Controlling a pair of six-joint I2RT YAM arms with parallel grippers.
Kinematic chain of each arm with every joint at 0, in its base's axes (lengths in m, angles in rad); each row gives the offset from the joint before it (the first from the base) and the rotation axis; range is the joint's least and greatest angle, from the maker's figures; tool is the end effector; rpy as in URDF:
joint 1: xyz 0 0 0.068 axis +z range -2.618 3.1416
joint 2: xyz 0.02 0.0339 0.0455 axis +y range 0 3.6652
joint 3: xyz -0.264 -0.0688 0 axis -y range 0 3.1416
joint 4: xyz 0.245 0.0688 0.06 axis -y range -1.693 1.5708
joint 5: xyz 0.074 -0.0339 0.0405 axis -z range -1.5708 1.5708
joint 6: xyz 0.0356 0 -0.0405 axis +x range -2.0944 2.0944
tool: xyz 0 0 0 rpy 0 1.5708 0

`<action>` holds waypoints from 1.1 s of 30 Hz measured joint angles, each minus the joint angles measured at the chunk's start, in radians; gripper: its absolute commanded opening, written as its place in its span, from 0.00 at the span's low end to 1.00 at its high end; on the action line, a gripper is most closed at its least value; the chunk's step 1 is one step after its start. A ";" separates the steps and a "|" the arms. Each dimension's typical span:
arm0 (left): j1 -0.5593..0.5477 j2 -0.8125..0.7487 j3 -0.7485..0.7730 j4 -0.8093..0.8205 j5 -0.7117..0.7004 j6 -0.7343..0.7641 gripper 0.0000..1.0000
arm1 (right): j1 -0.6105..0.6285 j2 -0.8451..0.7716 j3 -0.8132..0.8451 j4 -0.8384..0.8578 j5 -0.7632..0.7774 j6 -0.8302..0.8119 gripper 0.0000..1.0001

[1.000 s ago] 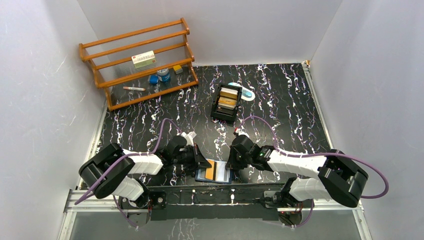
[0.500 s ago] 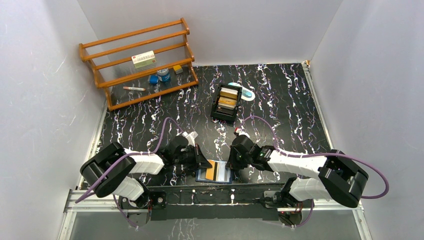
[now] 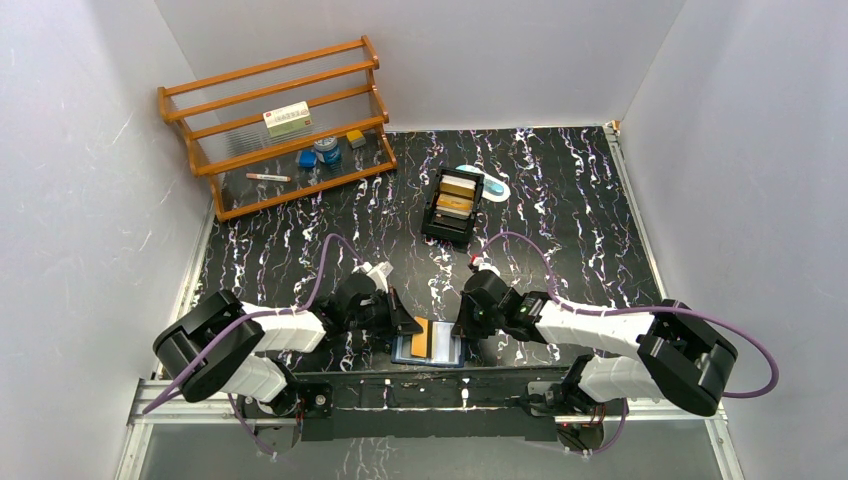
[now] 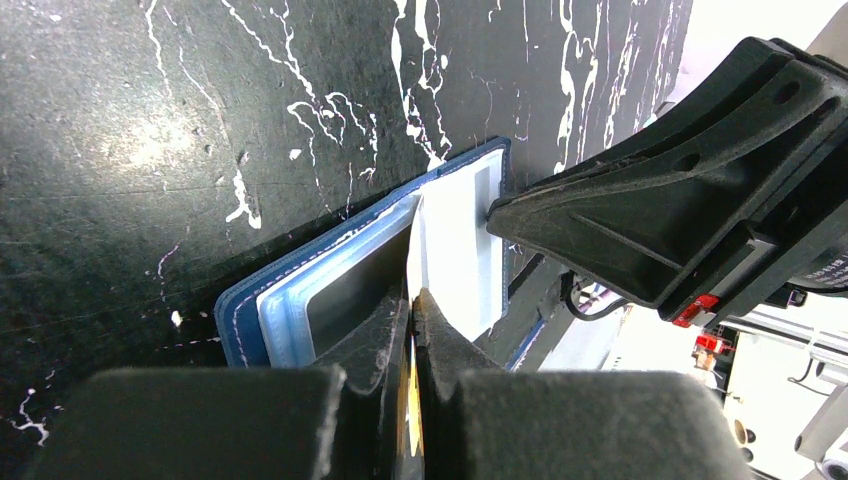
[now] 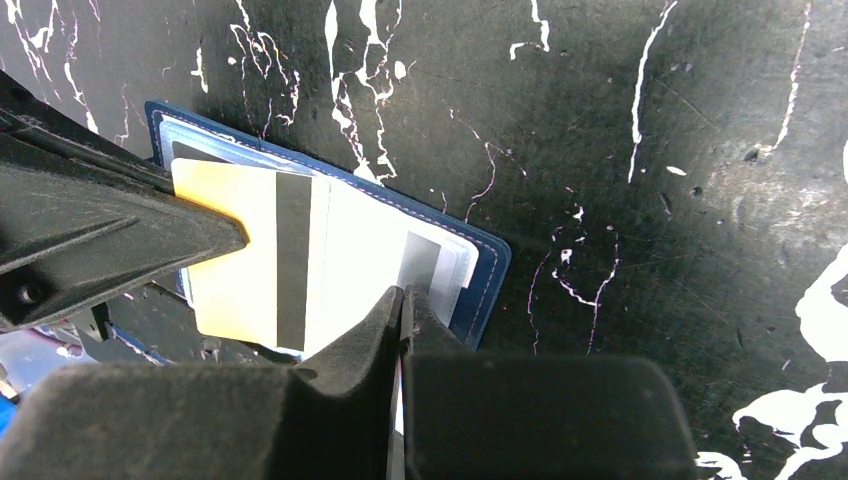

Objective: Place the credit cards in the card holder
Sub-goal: Insert the credit card into the card holder.

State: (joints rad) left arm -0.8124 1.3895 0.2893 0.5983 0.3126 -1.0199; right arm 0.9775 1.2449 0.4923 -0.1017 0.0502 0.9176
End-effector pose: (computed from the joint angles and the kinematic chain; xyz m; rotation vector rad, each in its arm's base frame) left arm 0.1513 -0.1756 0.1301 -0.0256 2.3863 -1.3437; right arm 0.1285 0.1874 0.1573 -0.0531 2.5839 0.7478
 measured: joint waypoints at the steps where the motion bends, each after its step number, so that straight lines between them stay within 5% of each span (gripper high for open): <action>1: -0.003 0.000 0.000 0.000 -0.001 0.000 0.00 | 0.000 0.000 -0.001 0.001 0.000 0.001 0.10; 16: -0.049 0.031 0.001 0.045 -0.019 -0.024 0.00 | 0.000 -0.008 -0.019 0.027 0.004 0.039 0.10; 25: -0.055 0.032 0.010 0.021 -0.031 -0.056 0.00 | 0.001 -0.040 -0.023 -0.006 0.004 0.061 0.29; 33: -0.059 0.036 0.064 -0.081 -0.031 -0.101 0.00 | 0.008 -0.104 -0.024 -0.131 0.025 0.071 0.29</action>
State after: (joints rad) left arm -0.8715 1.4254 0.3534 0.5175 0.2817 -1.1206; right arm 0.9852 1.1412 0.4683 -0.2329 0.0750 0.9890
